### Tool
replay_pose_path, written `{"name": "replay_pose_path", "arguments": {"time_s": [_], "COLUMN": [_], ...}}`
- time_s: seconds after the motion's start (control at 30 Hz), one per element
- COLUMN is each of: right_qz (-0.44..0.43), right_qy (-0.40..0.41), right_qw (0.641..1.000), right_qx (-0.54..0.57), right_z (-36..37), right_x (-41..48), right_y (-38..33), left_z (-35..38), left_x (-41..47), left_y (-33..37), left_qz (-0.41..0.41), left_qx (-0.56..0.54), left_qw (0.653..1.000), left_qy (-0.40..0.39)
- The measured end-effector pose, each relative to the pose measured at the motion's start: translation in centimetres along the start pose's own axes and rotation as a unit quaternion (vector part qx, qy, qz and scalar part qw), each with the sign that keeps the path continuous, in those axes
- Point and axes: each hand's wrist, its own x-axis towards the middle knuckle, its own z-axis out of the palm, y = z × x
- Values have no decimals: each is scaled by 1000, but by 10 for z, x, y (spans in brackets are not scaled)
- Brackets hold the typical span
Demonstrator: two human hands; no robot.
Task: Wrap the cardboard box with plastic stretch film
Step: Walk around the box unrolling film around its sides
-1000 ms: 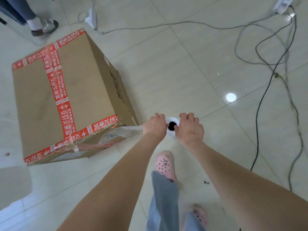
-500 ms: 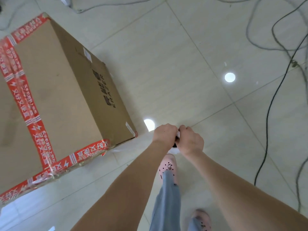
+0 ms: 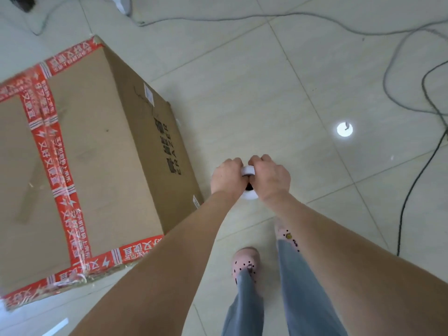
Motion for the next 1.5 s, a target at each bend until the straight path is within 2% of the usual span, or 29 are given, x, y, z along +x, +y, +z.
{"name": "replay_pose_path", "arguments": {"time_s": [0.17, 0.37, 0.47, 0.6, 0.73, 0.8, 0.9, 1.07, 1.13, 1.23, 1.3, 1.37, 1.5], "right_qz": [-27, 48, 108, 164, 132, 113, 101, 80, 64, 38, 44, 85, 145], "right_qy": [5, -54, -95, -128, -108, -102, -116, -99, -89, -62, -39, -33, -80], "right_qw": [999, 992, 975, 929, 947, 960, 969, 985, 991, 997, 997, 987, 955], "right_qx": [18, 104, 170, 305, 273, 235, 196, 119, 75, 29, 58, 133, 247], "right_z": [-13, -11, -11, -11, -14, -16, -21, -30, -34, -41, -43, -43, -38], "right_x": [47, 72, 81, 87, 91, 94, 103, 119, 124, 133, 139, 143, 152], "right_y": [-21, -32, -32, -33, -36, -40, -48, -62, -69, -78, -84, -92, -109], "left_z": [-19, -17, -22, -38, -52, -59, -66, -82, -84, -85, -88, -93, -98], "left_x": [33, 52, 62, 71, 75, 80, 91, 112, 115, 117, 121, 126, 137], "left_y": [-10, -19, -21, -29, -43, -44, -37, -29, -32, -38, -41, -44, -53], "left_qz": [-96, -201, -208, -166, -146, -129, -78, -64, -73, -110, -144, -185, -253], "left_qx": [-118, -208, -212, -230, -317, -328, -216, -42, -40, -101, -147, -191, -272], "left_qw": [987, 953, 953, 959, 937, 935, 968, 995, 995, 989, 978, 963, 928], "left_qy": [54, 90, 65, -9, -14, -39, -105, -64, -49, -11, 15, 35, 42]}}
